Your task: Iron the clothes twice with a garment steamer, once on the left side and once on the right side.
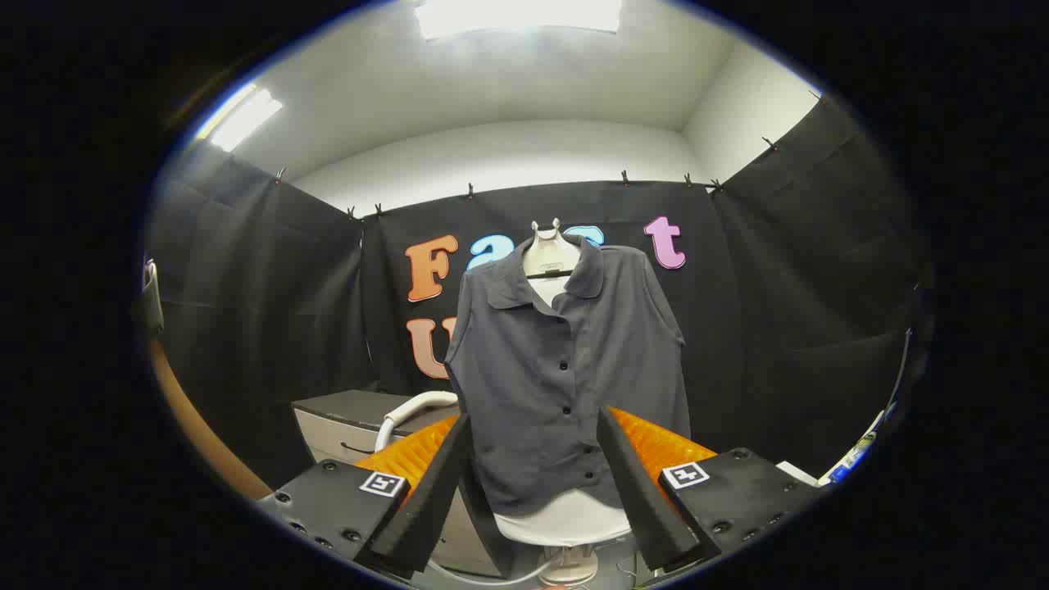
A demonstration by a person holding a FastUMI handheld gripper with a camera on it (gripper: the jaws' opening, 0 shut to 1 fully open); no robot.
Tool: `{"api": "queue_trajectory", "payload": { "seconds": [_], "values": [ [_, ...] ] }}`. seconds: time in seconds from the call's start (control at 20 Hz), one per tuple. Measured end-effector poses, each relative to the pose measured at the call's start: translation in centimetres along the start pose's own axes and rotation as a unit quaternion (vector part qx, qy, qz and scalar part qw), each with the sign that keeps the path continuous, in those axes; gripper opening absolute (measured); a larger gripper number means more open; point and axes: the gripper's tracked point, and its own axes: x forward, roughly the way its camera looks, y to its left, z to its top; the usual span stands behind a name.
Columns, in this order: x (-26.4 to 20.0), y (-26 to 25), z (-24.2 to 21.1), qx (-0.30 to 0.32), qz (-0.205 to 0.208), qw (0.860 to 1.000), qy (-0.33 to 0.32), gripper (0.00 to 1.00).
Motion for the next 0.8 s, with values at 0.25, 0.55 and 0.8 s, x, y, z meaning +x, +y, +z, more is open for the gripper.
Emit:
{"api": "queue_trajectory", "payload": {
  "seconds": [0.25, 0.55, 0.8],
  "values": [
    [0.4, -0.1, -0.6, 0.007, 0.001, 1.0, 0.008, 0.98],
    [0.2, -1.0, -0.7, 0.008, -0.007, 1.0, 0.009, 0.98],
    [0.0, -1.6, -0.4, 0.014, -0.006, 1.0, 0.004, 0.98]
  ]
}}
